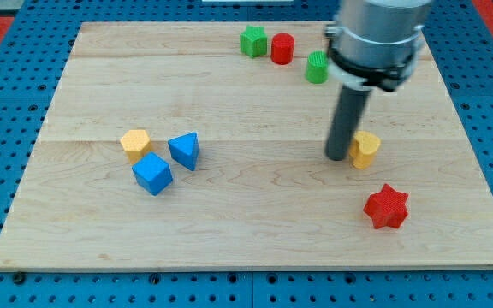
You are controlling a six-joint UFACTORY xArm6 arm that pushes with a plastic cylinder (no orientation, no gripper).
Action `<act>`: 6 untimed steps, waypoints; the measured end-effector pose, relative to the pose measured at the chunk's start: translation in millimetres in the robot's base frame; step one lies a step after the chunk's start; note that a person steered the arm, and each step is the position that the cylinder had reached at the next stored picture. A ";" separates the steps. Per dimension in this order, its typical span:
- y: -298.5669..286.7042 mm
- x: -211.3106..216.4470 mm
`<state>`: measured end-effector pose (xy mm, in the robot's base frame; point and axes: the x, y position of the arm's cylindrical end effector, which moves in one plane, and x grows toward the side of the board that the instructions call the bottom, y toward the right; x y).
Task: Push the green circle to the right side of the board
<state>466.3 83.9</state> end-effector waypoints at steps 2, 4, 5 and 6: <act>-75.0 -97.5; -39.4 -176.1; 42.7 -175.0; 66.4 -169.4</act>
